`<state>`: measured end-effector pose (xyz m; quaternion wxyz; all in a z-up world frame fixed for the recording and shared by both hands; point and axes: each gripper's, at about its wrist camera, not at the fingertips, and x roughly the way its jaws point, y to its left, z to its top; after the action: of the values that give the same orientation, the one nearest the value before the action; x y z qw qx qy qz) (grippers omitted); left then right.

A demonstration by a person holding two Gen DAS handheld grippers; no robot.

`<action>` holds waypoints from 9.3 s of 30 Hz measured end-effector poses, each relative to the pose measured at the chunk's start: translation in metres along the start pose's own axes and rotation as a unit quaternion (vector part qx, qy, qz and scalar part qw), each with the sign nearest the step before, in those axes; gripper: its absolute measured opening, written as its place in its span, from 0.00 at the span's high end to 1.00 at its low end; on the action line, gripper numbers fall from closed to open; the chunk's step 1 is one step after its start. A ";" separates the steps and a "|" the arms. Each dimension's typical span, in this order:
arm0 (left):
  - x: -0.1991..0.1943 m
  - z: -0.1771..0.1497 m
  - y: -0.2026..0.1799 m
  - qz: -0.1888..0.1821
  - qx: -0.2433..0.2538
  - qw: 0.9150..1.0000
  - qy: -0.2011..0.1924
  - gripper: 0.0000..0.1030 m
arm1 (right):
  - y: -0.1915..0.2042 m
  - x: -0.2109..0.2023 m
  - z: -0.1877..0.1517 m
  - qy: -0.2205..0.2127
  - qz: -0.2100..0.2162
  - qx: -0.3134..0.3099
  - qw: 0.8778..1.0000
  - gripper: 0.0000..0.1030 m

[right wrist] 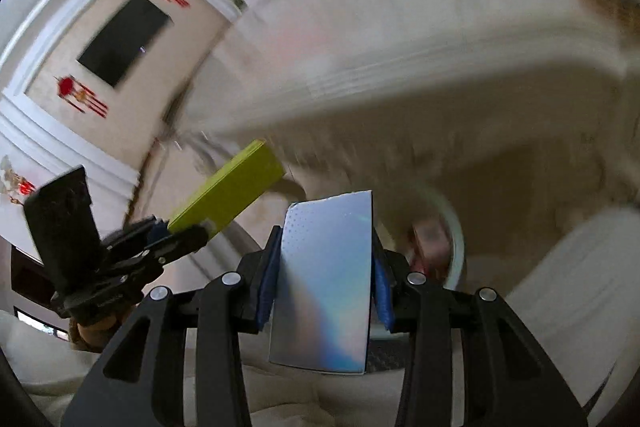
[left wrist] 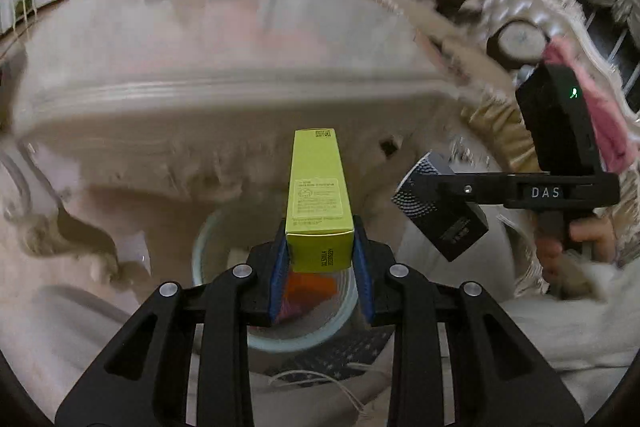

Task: Collect trash
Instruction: 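Lower both boxes over the wastebasket and open both tools to drop them, then grasp the holographic box with the left tool while the right tool grasps the teal bear box, then lower both boxes over the wastebasket and open both tools to drop them, then grasp the white snack bag with the left tool while the right tool grasps the red wrapper, then lower both items over the wastebasket and open both tools to drop them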

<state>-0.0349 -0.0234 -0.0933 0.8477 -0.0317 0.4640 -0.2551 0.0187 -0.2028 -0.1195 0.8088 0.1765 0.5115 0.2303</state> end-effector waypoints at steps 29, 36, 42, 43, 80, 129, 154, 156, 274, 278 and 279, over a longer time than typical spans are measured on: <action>0.142 -0.033 0.035 0.083 -0.032 0.985 0.149 0.30 | -0.046 0.153 -0.026 0.111 -0.153 -0.043 0.981 0.33; 0.136 -0.033 0.036 0.112 -0.023 0.982 0.150 0.30 | -0.050 0.133 -0.026 0.108 -0.167 -0.045 0.979 0.33; 0.098 -0.022 0.022 0.096 0.006 0.982 0.163 0.30 | -0.019 0.066 -0.018 0.100 -0.112 -0.087 0.985 0.33; 0.081 -0.016 0.018 0.064 0.006 0.985 0.161 0.30 | -0.009 0.041 -0.010 0.081 -0.085 -0.095 0.988 0.33; 0.204 0.425 0.124 0.098 0.226 0.969 -0.003 0.15 | -0.026 0.119 0.480 -0.106 -0.232 0.023 0.967 0.27; 0.061 -0.006 0.041 0.054 -0.049 0.995 0.071 0.35 | 0.015 0.048 -0.002 0.078 -0.058 -0.095 0.991 0.54; 0.115 -0.027 0.048 0.122 -0.043 0.982 0.134 0.14 | -0.010 0.110 -0.023 0.113 -0.148 -0.125 0.974 0.30; 0.115 -0.026 0.046 0.124 -0.037 0.983 0.134 0.14 | -0.012 0.098 -0.023 0.111 -0.143 -0.128 0.975 0.30; 0.132 -0.056 0.038 0.135 -0.020 0.977 0.162 0.25 | 0.029 0.160 0.028 0.108 -0.100 -0.117 0.982 0.78; 0.120 -0.052 0.045 0.159 -0.032 0.976 0.144 0.16 | 0.036 0.156 0.013 0.084 -0.118 -0.132 0.981 0.25; 0.115 -0.051 0.049 0.163 -0.041 0.976 0.136 0.16 | 0.035 0.154 0.010 0.077 -0.116 -0.135 0.981 0.25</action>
<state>-0.0057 -0.0251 -0.2255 0.8047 0.0448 0.5841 -0.0962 0.0780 -0.0894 -0.2118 0.8048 -0.0132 0.5533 0.2143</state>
